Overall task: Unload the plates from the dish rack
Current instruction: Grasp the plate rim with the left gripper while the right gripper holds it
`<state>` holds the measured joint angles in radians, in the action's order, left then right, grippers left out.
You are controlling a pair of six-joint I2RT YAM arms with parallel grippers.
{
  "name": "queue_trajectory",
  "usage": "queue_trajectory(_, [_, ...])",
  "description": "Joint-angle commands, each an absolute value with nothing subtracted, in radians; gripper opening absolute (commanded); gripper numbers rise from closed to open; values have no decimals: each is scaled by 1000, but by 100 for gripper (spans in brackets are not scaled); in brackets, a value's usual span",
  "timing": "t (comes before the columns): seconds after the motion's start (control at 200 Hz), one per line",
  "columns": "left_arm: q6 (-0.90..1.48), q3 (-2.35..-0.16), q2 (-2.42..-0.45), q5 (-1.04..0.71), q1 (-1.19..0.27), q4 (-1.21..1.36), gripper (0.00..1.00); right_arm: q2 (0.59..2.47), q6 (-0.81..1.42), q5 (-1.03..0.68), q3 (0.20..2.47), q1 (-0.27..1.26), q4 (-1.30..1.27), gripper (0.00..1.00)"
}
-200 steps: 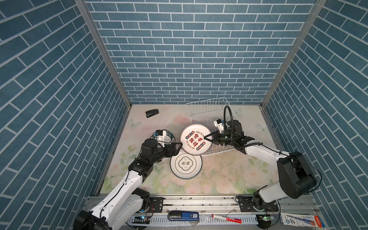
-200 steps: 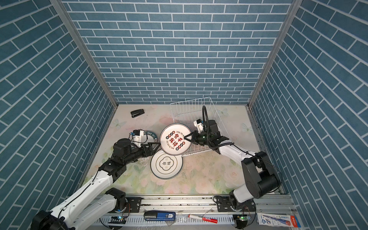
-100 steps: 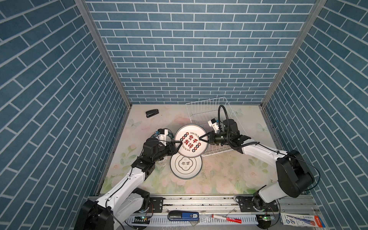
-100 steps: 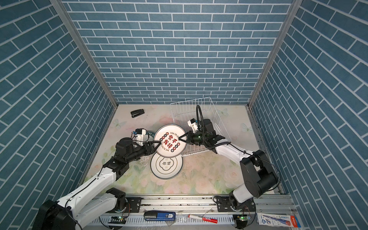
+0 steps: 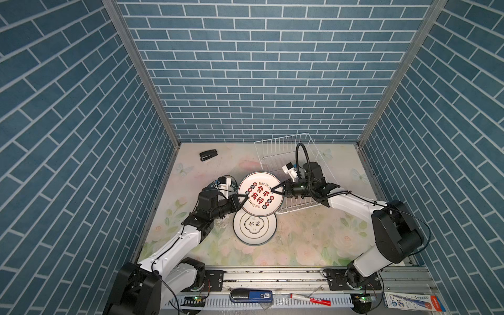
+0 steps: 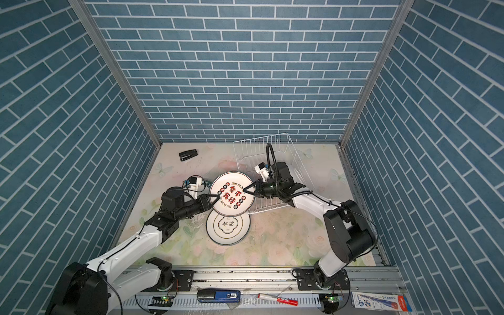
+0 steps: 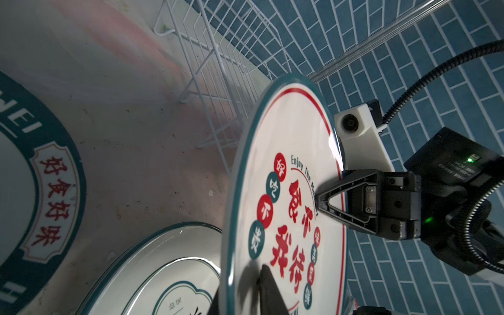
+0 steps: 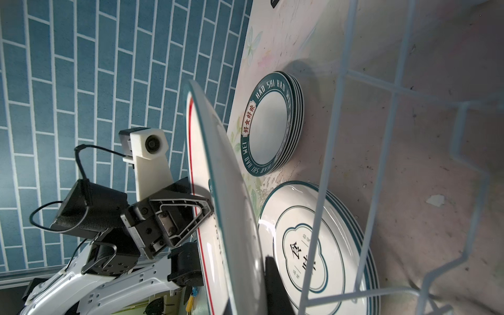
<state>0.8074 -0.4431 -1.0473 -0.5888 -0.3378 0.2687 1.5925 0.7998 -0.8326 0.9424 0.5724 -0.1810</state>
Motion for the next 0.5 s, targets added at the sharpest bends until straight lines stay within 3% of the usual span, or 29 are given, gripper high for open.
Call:
queue_trajectory(0.0, [720, -483, -1050, -675, -365, 307, 8, 1602, 787, -837, 1002, 604, -161, 6])
queue_trajectory(0.115, [694, -498, -1036, -664, -364, 252, 0, 1591, 741, -805, 1008, 606, -106, 17])
queue_trajectory(0.495, [656, -552, -998, -651, -358, 81, 0, 1564, 657, -741, 1027, 600, 6, 43])
